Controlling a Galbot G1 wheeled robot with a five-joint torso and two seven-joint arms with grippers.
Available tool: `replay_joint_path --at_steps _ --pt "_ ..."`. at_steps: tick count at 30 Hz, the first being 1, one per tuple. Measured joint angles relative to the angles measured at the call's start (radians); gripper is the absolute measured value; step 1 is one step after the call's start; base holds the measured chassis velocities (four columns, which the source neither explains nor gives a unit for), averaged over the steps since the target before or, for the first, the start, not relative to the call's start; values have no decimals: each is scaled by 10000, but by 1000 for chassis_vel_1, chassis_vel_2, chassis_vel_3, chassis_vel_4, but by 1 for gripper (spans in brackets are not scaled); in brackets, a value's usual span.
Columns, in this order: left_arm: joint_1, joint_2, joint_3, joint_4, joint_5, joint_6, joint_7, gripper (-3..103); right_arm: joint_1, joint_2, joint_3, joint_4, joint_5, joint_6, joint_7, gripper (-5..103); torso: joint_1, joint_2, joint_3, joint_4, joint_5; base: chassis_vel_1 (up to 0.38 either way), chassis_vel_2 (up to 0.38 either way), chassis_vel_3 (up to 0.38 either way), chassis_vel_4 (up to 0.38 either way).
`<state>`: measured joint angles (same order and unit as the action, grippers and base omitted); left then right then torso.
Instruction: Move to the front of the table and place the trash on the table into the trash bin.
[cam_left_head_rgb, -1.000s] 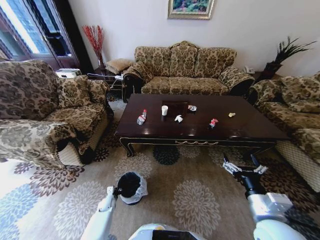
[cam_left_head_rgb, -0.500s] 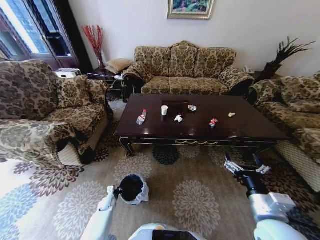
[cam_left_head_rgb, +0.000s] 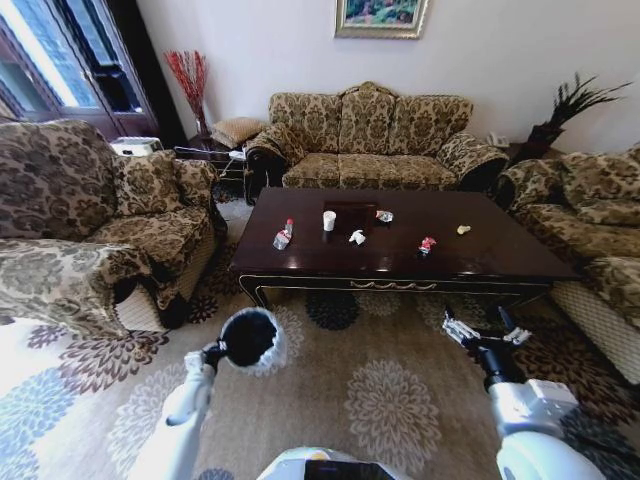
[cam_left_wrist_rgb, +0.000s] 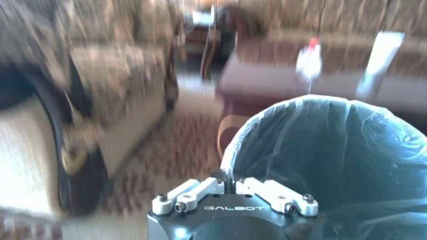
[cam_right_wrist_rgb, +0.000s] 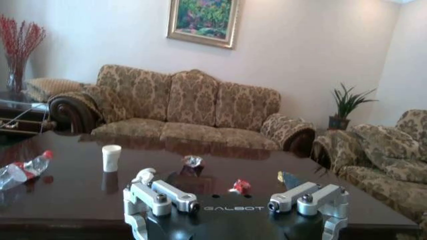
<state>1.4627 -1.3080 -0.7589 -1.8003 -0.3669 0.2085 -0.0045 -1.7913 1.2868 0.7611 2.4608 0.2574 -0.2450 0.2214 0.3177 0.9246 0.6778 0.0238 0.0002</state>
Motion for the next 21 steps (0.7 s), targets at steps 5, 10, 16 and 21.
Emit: replay_joint_path --at_steps 5,10,16,21 --pt "1110 97 -936 -2450 -410 -66 -48 3 410 -407 -85 -140 52 -370 34 100 -1 0 0 3 2 0 0 0 0" --pt "1312 236 -1569 -4211 -823 181 -359 3 621 -517 -114 -140 208 -451 79 100 0 0 0 0 1 0 0 0 0" --pt "1102 378 -1498 -5078 -842 534 -627 3 688 -347 -175 -96 267 -263 12 100 0 0 0 -5 -1 0 0 0 0" --pt "1084 379 -1267 -5356 -639 714 -748 3 676 -192 -207 -141 299 10 -188 100 0 0 0 0 -2 0 0 0 0"
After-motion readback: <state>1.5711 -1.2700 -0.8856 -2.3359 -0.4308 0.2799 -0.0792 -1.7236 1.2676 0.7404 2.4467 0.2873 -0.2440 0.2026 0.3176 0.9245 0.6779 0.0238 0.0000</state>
